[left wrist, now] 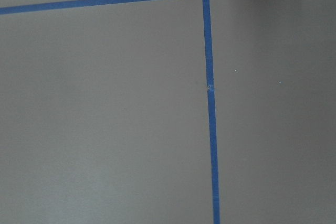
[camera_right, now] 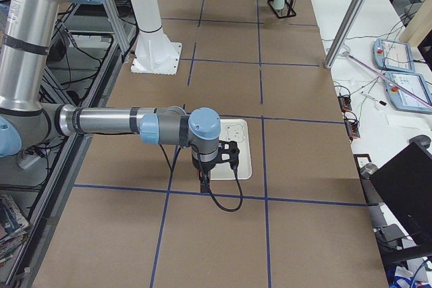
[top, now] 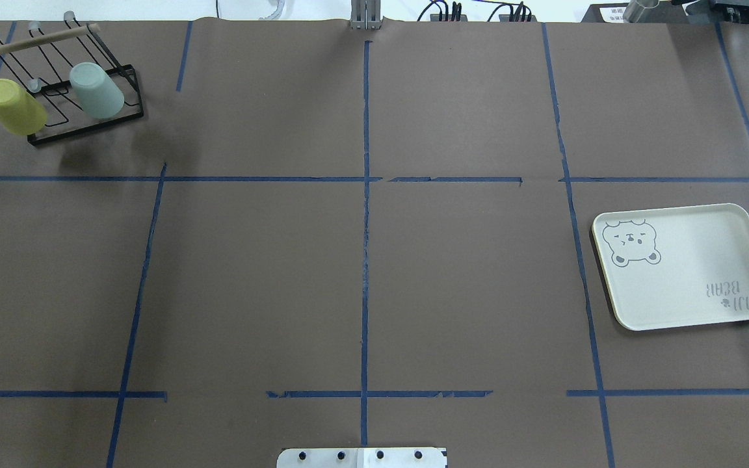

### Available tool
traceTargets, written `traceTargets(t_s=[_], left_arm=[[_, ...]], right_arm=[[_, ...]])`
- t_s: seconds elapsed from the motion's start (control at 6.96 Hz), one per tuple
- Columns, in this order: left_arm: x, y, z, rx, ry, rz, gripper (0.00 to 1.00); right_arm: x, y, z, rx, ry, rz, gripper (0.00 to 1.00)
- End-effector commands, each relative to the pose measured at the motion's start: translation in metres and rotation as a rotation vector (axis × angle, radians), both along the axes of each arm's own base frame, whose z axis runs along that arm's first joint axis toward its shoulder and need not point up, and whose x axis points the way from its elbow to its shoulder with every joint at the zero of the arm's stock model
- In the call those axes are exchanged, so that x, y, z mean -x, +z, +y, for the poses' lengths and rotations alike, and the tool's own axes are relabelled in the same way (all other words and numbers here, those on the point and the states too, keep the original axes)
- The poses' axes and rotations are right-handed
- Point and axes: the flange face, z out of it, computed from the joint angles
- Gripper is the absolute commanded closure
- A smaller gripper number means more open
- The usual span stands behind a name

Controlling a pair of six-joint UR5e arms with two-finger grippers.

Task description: Left arm grabs green cup and hands to right arm on tray

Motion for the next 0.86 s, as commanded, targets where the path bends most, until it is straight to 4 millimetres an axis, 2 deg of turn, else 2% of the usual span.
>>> traceTargets(t_s=[0.0, 0.14, 0.29, 0.57, 0.72], left_arm=[[-0.002, -0.014, -0.007, -0.027, -0.002, 0.004, 0.0], [-0.001, -0.018, -0.008, -0.038, -0.002, -0.002, 0.0], [-0.003, -0.035, -0.03, -0.094, 0.0, -0.003, 0.0], [-0.003, -0.087, -0.093, -0.256, -0.021, 0.007, 0.0], [-0.004, -0.107, -0.098, -0.204, -0.118, 0.019, 0.0]], right_arm=[[0.0, -0.003, -0.001, -0.007, 0.0, 0.0, 0.0], [0.0, -0.003, -0.002, -0.009, 0.0, 0.001, 0.0], [0.0, -0.004, -0.002, -0.01, 0.0, 0.001, 0.0], [0.0, -0.005, -0.003, -0.013, 0.0, 0.001, 0.0], [0.0, -0.006, -0.005, -0.017, 0.0, 0.001, 0.0]])
